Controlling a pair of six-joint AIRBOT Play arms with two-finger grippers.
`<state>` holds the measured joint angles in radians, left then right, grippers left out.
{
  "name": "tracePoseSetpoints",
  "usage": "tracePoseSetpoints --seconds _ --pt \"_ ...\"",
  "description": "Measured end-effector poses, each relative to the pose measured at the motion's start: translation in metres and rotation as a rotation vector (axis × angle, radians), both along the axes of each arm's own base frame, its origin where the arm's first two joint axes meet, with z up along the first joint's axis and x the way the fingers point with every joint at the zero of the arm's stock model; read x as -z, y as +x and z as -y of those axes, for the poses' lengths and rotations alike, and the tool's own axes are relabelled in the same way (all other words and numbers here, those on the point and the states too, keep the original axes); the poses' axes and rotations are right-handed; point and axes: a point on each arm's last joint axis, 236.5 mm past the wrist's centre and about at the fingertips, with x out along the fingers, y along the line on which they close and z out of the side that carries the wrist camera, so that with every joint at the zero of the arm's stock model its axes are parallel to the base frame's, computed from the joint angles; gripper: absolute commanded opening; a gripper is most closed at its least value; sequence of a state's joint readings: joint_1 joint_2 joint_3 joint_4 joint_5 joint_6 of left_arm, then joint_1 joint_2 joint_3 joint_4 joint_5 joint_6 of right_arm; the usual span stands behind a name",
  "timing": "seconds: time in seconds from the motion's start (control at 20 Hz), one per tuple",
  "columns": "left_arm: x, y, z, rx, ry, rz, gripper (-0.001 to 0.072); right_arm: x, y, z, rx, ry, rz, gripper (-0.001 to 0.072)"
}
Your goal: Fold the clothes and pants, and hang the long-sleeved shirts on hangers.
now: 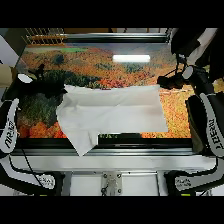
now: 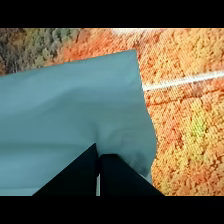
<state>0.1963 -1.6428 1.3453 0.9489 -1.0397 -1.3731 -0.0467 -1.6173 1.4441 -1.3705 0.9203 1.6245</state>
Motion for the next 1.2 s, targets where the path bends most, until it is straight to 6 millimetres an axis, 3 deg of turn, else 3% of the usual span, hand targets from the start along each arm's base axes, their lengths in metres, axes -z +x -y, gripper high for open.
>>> tracePoseSetpoints --seconds 0.25,0.3,0.35,0.4,0.5,0.65,0.8,0.9,1.05,1.2 --pt "0.035 -0.037 0.006 0.008 -0.012 -0.094 0.0011 0.041 -0.037 -0.013 -0.025 0.002 -0.120 0.0040" --pt "0.039 -0.041 0.007 0.010 -0.015 -0.104 0.0226 0.046 -0.042 -0.016 -0.027 0.008 -0.137 0.0227" --pt "0.040 -0.044 0.008 0.010 -0.017 -0.110 0.0468 0.048 -0.046 -0.018 -0.028 0.015 -0.148 0.0482" --pt "0.039 -0.046 0.007 0.007 -0.019 -0.110 0.0494 0.048 -0.048 -0.021 -0.028 0.026 -0.153 0.0513" --pt "0.028 -0.046 0.003 -0.007 -0.015 -0.086 0.0494 0.038 -0.052 -0.023 -0.030 0.034 -0.144 0.0512" --pt "-0.006 -0.047 -0.012 -0.037 0.007 -0.021 0.0494 0.004 -0.063 -0.013 -0.035 -0.002 -0.099 0.0513" --pt "-0.028 -0.072 -0.022 -0.039 0.041 -0.005 0.0494 -0.013 -0.100 0.013 -0.005 -0.042 -0.113 0.0513" --pt "-0.028 -0.098 -0.018 -0.033 0.047 -0.024 0.0494 -0.003 -0.140 0.030 0.081 -0.028 -0.174 0.0513" --pt "-0.016 -0.137 -0.001 -0.008 0.044 -0.066 0.0494 0.030 -0.198 0.048 0.266 0.033 -0.286 0.0513" --pt "-0.001 -0.171 0.021 0.035 0.040 -0.101 0.0494 0.063 -0.234 0.043 0.425 0.159 -0.354 0.0513"
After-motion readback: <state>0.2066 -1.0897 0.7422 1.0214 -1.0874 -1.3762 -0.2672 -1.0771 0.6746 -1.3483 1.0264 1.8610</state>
